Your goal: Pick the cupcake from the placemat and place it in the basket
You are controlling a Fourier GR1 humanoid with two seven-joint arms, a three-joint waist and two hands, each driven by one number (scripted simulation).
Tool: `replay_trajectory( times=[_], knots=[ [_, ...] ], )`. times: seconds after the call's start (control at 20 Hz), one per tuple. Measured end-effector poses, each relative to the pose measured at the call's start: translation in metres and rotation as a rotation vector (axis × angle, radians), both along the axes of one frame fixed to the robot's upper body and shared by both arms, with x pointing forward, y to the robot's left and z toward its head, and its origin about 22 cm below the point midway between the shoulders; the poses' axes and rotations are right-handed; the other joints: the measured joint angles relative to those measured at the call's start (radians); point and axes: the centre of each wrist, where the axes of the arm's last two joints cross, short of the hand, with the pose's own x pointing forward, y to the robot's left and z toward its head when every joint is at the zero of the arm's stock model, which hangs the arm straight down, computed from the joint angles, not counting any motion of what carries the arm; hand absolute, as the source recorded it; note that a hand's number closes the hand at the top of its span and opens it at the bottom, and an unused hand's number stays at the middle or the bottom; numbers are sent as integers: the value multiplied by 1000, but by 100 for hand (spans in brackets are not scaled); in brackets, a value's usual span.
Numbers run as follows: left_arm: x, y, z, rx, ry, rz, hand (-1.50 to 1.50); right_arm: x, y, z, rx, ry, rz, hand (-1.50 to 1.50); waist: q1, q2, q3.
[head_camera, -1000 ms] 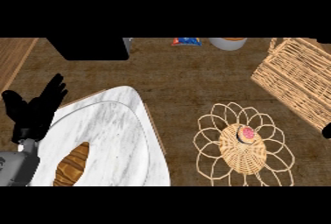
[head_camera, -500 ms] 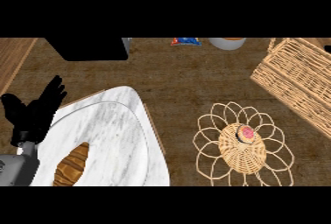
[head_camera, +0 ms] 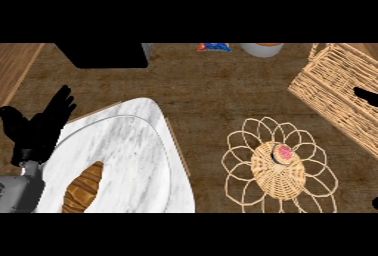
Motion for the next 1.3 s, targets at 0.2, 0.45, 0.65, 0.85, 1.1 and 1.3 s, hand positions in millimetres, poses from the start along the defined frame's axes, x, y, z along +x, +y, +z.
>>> replay_trajectory(
  times=[0.2,0.45,0.65,0.85,1.1,1.3],
  knots=[
    [5,-7,4,-2,3,-7,0,5,10,-41,29,-31,-14,-150,5,1,0],
    [11,-11,6,-4,1,-15,0,24,28,-84,112,-61,-30,-150,10,3,0],
    [12,-4,7,-5,1,-16,0,35,40,-118,106,-45,-36,-150,9,2,0],
    [11,-2,2,3,-1,-14,0,40,46,-134,61,3,-37,-150,8,2,-1],
    [8,-11,1,5,-1,-15,0,47,43,-153,9,46,-28,-150,9,2,0],
    [4,-11,1,7,4,-11,0,52,39,-158,-11,58,-19,-150,7,1,-1]
  ],
)
